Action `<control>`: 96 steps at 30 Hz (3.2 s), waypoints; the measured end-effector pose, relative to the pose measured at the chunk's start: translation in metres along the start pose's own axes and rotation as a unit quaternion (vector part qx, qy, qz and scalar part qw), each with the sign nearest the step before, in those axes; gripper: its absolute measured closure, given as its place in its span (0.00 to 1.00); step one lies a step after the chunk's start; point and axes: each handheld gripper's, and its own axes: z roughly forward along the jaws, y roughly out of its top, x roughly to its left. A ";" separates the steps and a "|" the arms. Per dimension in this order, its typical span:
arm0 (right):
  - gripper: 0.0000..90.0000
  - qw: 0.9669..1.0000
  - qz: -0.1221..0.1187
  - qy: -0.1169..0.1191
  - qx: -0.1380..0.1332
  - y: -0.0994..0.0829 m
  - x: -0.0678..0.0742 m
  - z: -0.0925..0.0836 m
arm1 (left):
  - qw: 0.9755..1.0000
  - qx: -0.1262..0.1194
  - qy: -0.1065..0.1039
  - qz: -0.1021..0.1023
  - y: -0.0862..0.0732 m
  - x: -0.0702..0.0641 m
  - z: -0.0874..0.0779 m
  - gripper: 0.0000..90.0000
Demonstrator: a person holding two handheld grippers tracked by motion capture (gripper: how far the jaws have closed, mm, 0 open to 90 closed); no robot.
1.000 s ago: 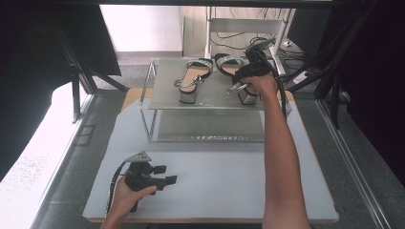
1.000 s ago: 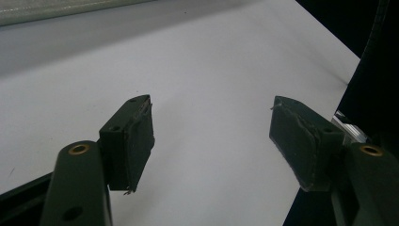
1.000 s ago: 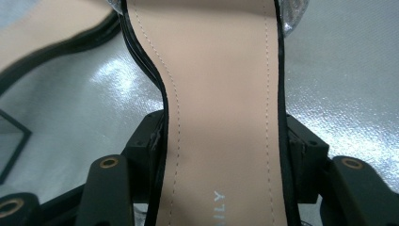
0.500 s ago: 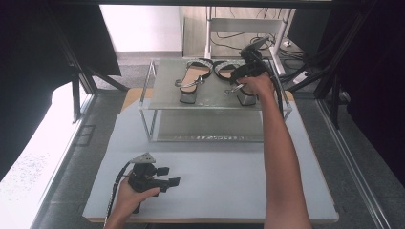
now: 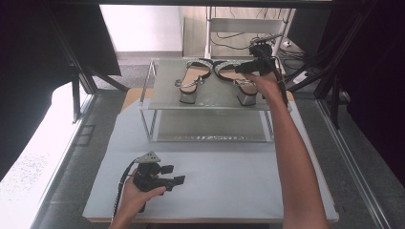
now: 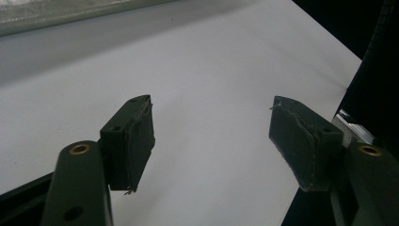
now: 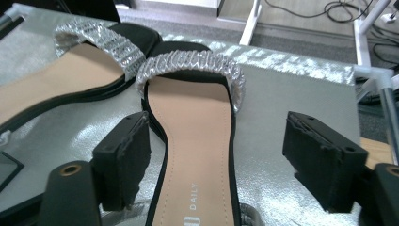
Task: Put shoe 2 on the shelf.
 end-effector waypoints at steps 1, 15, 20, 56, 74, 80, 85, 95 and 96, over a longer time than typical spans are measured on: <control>0.22 1.000 -0.002 0.000 0.003 0.000 0.001 0.003 | 1.000 -0.001 -0.002 0.001 0.002 -0.001 0.000 0.35; 0.22 0.999 0.027 0.010 -0.039 0.017 -0.005 0.020 | 1.000 -0.017 0.013 -0.001 0.008 0.009 -0.011 0.35; 0.41 0.994 0.026 0.054 -0.089 0.013 -0.007 -0.016 | 0.998 -0.049 0.027 -0.007 0.026 0.011 -0.026 0.37; 1.00 0.998 -0.022 0.054 -0.021 -0.104 -0.035 -0.026 | 0.979 -0.087 0.168 -0.076 0.200 0.078 0.021 1.00; 1.00 0.991 -0.062 0.120 -0.024 -0.102 0.009 -0.024 | 0.987 -0.067 0.134 -0.057 0.210 0.047 0.051 1.00; 1.00 0.989 -0.064 0.130 -0.028 -0.101 0.023 -0.019 | 0.988 -0.065 0.133 -0.054 0.212 0.044 0.054 0.99; 1.00 0.988 -0.066 0.133 -0.031 -0.100 0.031 -0.015 | 0.987 -0.065 0.133 -0.054 0.210 0.045 0.051 0.95; 0.90 0.985 -0.071 0.145 -0.060 -0.112 0.024 -0.031 | 0.989 -0.074 0.121 -0.036 0.196 0.043 0.029 0.77; 0.89 0.984 -0.076 0.148 -0.068 -0.115 0.023 -0.035 | 0.989 -0.074 0.121 -0.036 0.196 0.043 0.029 0.75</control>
